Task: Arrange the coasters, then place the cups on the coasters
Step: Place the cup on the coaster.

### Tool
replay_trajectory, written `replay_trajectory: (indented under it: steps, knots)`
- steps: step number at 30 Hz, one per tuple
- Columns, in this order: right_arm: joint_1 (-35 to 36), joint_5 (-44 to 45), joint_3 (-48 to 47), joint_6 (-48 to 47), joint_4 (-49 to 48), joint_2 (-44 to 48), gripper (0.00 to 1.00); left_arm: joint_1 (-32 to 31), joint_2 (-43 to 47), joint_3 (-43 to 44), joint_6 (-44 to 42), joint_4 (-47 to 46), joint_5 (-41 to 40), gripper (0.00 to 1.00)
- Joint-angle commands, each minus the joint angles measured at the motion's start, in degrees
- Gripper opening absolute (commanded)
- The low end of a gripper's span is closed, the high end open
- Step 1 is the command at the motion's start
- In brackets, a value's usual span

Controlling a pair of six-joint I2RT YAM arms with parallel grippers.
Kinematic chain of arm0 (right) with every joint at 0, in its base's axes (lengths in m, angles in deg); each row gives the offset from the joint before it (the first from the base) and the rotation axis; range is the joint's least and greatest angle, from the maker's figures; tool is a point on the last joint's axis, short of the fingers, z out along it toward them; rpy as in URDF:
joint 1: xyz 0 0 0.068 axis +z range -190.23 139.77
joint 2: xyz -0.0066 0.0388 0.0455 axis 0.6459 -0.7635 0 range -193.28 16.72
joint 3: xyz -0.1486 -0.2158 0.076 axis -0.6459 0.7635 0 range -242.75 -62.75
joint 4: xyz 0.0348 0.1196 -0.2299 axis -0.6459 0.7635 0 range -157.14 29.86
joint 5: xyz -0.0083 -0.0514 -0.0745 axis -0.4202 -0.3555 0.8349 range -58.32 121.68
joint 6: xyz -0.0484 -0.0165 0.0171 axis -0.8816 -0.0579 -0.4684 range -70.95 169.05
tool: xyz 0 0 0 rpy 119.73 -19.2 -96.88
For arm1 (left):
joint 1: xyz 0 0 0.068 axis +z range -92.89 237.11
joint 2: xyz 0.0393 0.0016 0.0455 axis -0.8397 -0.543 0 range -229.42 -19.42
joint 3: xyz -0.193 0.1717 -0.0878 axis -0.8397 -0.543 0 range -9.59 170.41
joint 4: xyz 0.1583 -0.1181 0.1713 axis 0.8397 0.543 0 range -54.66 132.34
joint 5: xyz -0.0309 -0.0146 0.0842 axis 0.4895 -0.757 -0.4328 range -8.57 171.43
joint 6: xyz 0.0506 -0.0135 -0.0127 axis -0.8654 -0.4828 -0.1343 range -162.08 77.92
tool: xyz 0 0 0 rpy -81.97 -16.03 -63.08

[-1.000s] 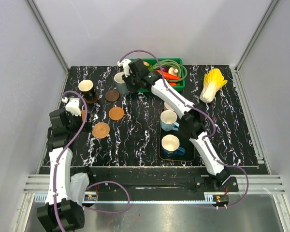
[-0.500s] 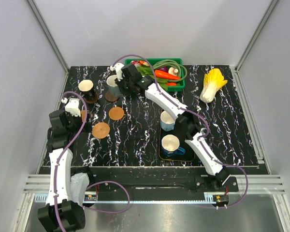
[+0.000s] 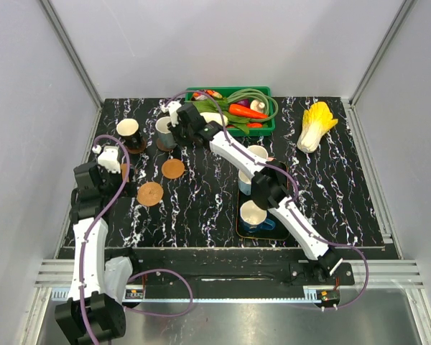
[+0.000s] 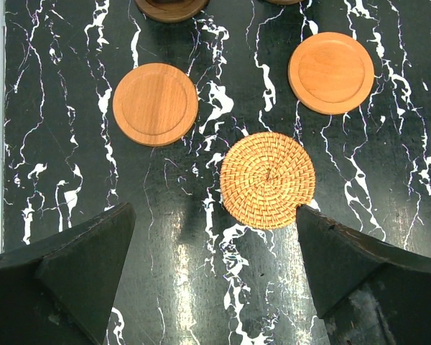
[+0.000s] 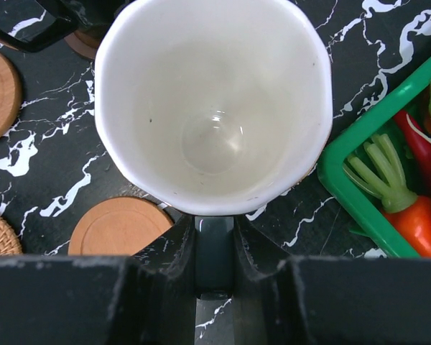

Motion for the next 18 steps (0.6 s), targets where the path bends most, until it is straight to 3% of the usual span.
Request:
replay_trajectory:
  steps: [1,18]
  knots:
    - [0.2,1.3,-4.9,0.2,-10.8,1.0,0.00,0.3,-0.6,0.6,-0.6,-2.6,1.1,0.99]
    - [0.4,1.7,-6.6,-0.5,-14.5,-2.5,0.00,0.4,-2.0,0.8,-0.6,-2.6,0.9,0.99]
